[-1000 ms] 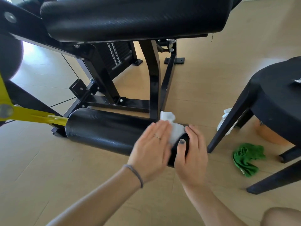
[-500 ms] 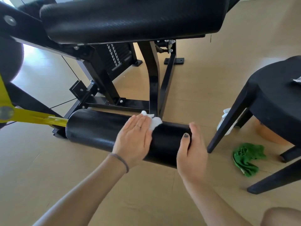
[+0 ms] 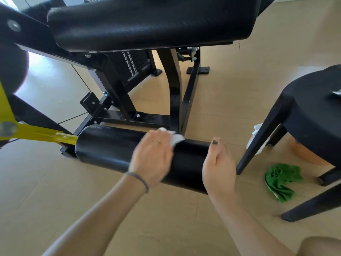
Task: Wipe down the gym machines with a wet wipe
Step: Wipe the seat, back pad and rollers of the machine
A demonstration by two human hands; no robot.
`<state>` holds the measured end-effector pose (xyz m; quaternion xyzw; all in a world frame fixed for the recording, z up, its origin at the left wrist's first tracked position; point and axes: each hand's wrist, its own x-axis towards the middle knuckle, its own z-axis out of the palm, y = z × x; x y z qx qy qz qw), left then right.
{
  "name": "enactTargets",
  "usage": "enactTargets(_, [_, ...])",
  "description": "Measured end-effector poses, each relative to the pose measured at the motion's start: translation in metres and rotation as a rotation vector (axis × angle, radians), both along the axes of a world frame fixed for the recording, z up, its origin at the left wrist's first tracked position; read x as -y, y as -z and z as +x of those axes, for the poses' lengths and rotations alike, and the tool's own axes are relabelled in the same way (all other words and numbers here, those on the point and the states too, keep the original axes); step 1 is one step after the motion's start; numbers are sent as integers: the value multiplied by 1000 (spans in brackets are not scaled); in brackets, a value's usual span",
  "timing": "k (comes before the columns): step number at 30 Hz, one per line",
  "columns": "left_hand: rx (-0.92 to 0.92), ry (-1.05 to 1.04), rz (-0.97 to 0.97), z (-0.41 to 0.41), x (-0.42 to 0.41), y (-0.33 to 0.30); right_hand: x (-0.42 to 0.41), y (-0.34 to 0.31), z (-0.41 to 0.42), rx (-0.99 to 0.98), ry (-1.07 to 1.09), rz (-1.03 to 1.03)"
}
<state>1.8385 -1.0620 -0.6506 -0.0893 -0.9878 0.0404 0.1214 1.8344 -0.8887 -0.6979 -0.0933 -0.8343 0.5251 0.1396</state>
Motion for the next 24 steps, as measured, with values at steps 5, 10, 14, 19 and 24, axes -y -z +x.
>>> enactTargets(5, [105,261,-23,9,-33,-1,2,14,31,-197,-41,46])
enactTargets(10, [145,-177,-82,-16,89,-11,-2,-6,9,-72,14,86])
enactTargets(14, [42,-371,41,-13,113,-5,3,-4,3,-87,-9,140])
enactTargets(19, [-1,128,17,4,-37,9,3,-1,6,-92,2,77])
enactTargets(24, [118,226,-86,-7,-8,-1,2,1,9,-101,0,84])
